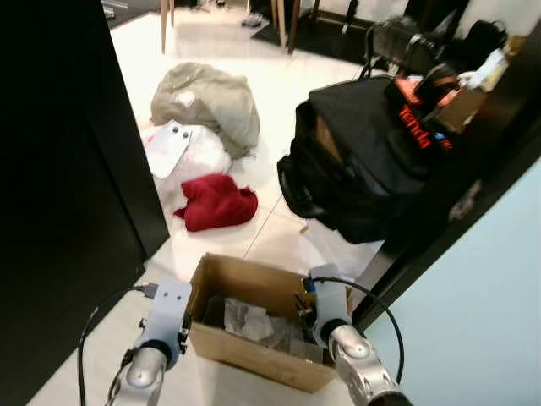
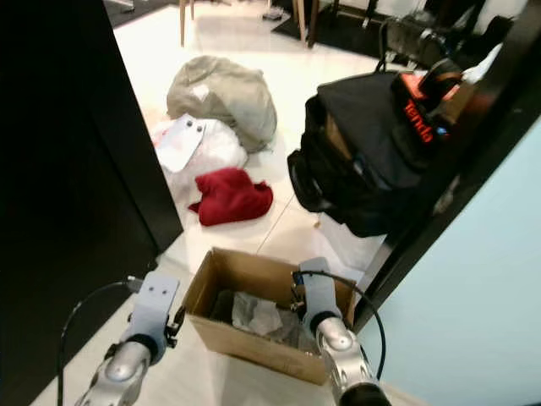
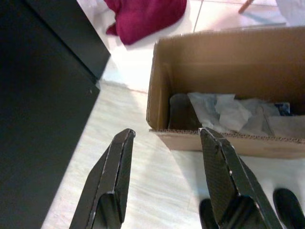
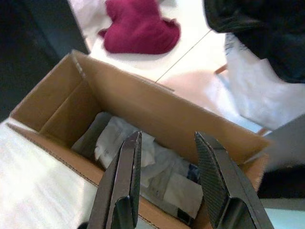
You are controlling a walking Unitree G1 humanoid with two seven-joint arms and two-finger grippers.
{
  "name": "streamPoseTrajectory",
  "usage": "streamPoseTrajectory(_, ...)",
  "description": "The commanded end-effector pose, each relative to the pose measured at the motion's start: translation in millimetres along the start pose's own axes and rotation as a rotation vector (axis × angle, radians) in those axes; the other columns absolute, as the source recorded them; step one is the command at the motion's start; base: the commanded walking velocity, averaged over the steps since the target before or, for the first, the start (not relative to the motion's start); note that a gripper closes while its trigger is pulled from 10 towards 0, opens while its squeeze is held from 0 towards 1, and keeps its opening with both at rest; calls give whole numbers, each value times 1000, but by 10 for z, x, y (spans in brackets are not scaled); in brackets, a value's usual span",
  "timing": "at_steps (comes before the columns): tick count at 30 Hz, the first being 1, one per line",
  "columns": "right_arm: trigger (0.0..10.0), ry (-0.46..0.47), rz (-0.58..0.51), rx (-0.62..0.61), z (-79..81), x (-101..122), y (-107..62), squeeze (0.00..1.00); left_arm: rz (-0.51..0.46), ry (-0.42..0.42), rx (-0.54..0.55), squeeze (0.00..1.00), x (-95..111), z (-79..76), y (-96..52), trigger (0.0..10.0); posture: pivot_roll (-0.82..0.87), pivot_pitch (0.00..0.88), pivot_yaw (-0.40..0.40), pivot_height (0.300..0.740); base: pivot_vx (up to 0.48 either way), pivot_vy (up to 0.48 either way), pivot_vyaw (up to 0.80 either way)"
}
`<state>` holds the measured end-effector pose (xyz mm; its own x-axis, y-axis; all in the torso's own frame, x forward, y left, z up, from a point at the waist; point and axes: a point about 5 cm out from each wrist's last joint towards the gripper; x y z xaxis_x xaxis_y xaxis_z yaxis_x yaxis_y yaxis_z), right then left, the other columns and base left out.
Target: Clean up the room
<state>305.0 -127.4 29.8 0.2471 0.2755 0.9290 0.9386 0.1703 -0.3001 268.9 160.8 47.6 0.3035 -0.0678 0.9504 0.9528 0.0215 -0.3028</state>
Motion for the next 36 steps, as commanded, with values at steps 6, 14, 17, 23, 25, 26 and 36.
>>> streamPoseTrajectory(6, 10000, -27, 76, -101, -90, -233, -133, 0, 45, 30, -49, 0, -63, -195, 43, 10000, -4, 82, -3, 740, 0, 0, 0)
streamPoseTrajectory(14, 10000, -11, 140, -122, -97, -355, -205, 0, 36, 36, -56, 0, -73, -247, 53, 10000, -12, 97, -9, 740, 0, 0, 0)
streamPoseTrajectory(17, 10000, -10, 158, -104, -66, -382, -224, 0, 21, 28, -51, 0, -62, -254, 50, 10000, -13, 99, -15, 740, 0, 0, 0)
streamPoseTrajectory(23, 10000, -6, 194, -58, 8, -436, -239, 0, 28, 3, -15, 0, -78, -225, 18, 10000, -11, 106, -33, 740, 0, 0, 0)
streamPoseTrajectory(25, 10000, 4, 205, -41, 29, -438, -239, 0, 20, -22, -11, 0, -75, -219, -9, 10000, -11, 109, -41, 740, 0, 0, -400)
streamPoseTrajectory(26, 10000, 4, 205, -41, 29, -438, -239, 0, 20, -22, -11, 0, -75, -219, -9, 10000, -11, 109, -41, 740, 0, 0, -800)
streamPoseTrajectory(36, 10000, 39, 238, -38, 37, -460, -251, 0, -4, -45, 5, 0, -47, -226, -51, 10000, -3, 110, -45, 740, 0, 0, -800)
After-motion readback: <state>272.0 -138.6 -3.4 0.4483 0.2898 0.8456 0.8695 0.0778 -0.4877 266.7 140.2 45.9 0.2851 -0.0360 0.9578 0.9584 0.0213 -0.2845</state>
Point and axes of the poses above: a point about 5 cm out from each wrist's last joint towards the gripper, its own y axis pointing out of the wrist towards the gripper, its own x axis along the axis of the wrist's last joint, z = x × y, and after that the axes turned 10 degrees about -y, right-handed
